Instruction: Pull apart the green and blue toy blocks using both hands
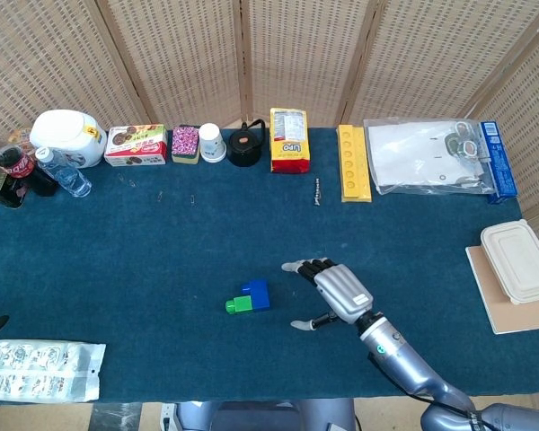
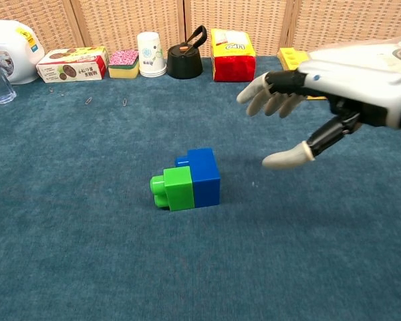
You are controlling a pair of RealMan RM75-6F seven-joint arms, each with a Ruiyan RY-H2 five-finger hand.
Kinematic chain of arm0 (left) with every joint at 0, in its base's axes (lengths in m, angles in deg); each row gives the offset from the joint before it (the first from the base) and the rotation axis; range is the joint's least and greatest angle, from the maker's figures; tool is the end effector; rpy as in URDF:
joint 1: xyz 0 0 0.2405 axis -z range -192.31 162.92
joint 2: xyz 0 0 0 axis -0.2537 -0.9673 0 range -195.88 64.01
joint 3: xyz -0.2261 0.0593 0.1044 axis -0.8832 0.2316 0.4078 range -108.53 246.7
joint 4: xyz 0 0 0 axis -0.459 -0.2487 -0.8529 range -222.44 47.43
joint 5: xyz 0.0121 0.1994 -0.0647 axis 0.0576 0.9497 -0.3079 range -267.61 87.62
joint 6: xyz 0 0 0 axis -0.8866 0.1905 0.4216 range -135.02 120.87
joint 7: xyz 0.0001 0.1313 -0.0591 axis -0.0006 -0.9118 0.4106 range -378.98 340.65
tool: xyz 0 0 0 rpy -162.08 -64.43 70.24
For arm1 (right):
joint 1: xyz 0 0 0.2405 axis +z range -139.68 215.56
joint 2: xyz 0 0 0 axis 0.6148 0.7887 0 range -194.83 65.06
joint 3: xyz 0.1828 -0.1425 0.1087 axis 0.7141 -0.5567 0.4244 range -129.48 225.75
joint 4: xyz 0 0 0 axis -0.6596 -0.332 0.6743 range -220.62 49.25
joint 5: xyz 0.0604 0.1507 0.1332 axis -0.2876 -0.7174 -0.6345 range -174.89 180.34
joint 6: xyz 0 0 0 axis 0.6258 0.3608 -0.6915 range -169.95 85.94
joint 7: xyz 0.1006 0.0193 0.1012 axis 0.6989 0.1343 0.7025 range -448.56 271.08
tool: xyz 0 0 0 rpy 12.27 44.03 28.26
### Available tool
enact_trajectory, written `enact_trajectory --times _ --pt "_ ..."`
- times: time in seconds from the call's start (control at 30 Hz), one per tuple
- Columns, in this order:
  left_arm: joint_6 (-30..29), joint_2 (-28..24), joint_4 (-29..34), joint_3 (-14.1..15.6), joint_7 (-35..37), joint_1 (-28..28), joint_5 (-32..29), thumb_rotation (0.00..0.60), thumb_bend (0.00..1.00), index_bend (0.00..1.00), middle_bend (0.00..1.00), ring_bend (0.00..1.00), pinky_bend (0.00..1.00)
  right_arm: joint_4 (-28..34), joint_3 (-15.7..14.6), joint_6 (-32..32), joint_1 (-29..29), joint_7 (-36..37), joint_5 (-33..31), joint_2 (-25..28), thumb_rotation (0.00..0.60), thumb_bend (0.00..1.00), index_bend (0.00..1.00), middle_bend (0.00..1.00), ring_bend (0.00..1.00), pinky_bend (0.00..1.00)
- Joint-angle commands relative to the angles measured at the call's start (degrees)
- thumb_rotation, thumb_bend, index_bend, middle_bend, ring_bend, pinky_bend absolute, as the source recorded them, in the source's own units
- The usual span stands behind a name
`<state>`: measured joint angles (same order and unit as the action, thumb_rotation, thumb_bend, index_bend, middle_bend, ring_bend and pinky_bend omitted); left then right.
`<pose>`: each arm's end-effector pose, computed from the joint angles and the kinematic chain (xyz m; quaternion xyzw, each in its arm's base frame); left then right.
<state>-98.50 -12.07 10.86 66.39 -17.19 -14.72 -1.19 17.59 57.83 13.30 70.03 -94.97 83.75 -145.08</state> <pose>-0.3015 0.1532 0.2159 -0.5815 -0.3564 -0.3948 0.6156 -0.1238 -0.2710 0.0150 0.7282 -0.4316 0.4533 0.2793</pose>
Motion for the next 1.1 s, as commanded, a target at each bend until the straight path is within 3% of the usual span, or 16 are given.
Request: enact_trajectory --times 0.03,0.47,1.1 --pt "0.1 0.0 -0.2 0.0 0.2 0.0 -0.1 0.600 0.12 0.07 0.15 0.07 0.17 -1.8 0.7 -1.5 2.0 -3.2 -2.3 -2.6 0.391 0.11 0.17 0.23 0.24 0.23" --pt "-0.5 -0.2 -2.2 0.8 2.8 -1.0 -0.6 0.600 0.12 0.07 0.15 0.07 0.17 -7.9 0.3 -2.7 7.3 -18.0 -9.2 -9.5 0.388 0.11 0.17 0.23 0.22 0.24" --pt "-1.4 -0.1 -4.7 1.1 5.4 -2.2 -1.3 0.600 0.12 0.07 0.15 0.07 0.17 -12.9 -0.3 -2.5 10.5 -24.1 -15.9 -15.6 0.388 0.12 0.20 0.26 0.24 0.24"
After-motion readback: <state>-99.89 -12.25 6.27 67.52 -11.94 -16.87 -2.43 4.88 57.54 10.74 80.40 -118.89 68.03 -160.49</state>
